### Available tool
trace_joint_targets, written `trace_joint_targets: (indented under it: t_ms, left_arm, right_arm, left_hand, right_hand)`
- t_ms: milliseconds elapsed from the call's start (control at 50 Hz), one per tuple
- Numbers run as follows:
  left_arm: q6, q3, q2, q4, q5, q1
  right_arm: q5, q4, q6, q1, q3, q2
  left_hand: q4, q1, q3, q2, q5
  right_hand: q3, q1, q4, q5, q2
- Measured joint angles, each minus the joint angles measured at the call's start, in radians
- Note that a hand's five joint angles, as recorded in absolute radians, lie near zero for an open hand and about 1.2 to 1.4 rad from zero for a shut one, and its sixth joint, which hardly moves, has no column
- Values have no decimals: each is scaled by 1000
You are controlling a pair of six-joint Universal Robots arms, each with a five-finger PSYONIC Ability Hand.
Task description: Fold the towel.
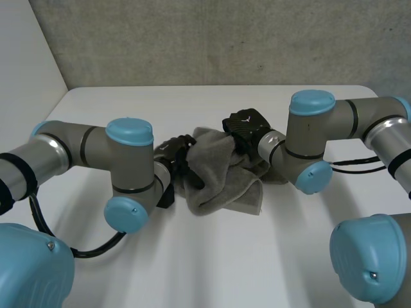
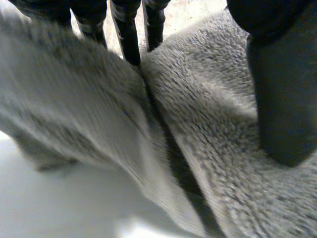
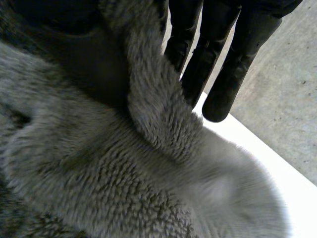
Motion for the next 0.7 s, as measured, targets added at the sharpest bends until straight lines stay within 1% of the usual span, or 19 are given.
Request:
trace_joint_targets:
  t_ms: [20,80,120,160,180,220,360,380,420,500,580,600,620,640,660,700]
  left_arm:
    - [-23,2,-4,0,8,-3]
    - [-77,5,-8,0,34,-14]
    - [-100,4,-9,-1,47,-20]
    - [-122,-1,-7,-2,61,-28]
    - [-129,-6,-4,-4,66,-33]
    - [-133,-16,5,-10,71,-38]
    - [-115,-92,94,-53,68,-40]
    - [-112,-100,104,-55,68,-38]
    - [-91,-149,162,-66,66,-24]
    - [-24,-247,269,-75,70,13]
    - [56,-337,360,-77,75,44]
    - [82,-365,387,-77,76,53]
    - [104,-388,409,-77,77,59]
    - [124,-409,428,-77,78,65]
    - [134,-420,438,-76,78,67]
    - [164,-452,466,-76,79,75]
  right_arm:
    - [-1,16,0,0,13,-14]
    - [-3,60,-1,0,63,-60]
    - [-2,80,-2,-1,108,-93]
    - [0,99,-3,-4,198,-153]
    - [2,103,-4,-6,253,-188]
    - [5,97,-5,-9,354,-254]
    - [24,3,-8,-9,775,-531]
    - [27,-6,-8,-8,807,-553]
    - [36,-40,-6,-4,926,-635]
    - [50,-84,6,3,1083,-742]
    - [56,-105,33,22,1185,-802]
    - [57,-108,46,30,1209,-814]
    - [58,-108,58,38,1224,-821]
    - [59,-108,73,46,1240,-827]
    - [59,-107,80,49,1245,-829]
    - [58,-103,106,61,1259,-834]
  left_hand:
    - [79,80,72,83,75]
    - [385,341,382,368,368]
    - [506,454,524,495,492]
    - [708,617,734,670,691]
    - [752,662,778,707,729]
    - [777,691,819,728,744]
    - [777,711,829,739,744]
    - [777,713,830,742,744]
    - [777,722,833,753,744]
    - [785,722,835,772,744]
    - [790,731,837,780,746]
    - [790,736,837,780,746]
    - [790,738,837,780,746]
    - [790,740,838,780,749]
    - [790,740,837,780,750]
    - [789,740,816,780,750]
  right_hand:
    - [41,46,51,51,38]
    - [44,50,66,59,39]
    - [44,50,66,59,39]
    - [44,50,66,59,39]
    - [44,50,66,59,39]
    - [45,50,66,59,39]
    - [55,50,66,62,39]
    - [55,50,66,63,39]
    - [56,50,67,63,39]
    - [63,50,67,64,39]
    - [65,45,59,63,33]
    - [49,42,25,33,16]
    - [-43,-47,-78,-77,-83]
    - [-210,-213,-247,-249,-260]
    - [-290,-314,-326,-327,-360]
    - [-575,-600,-602,-613,-622]
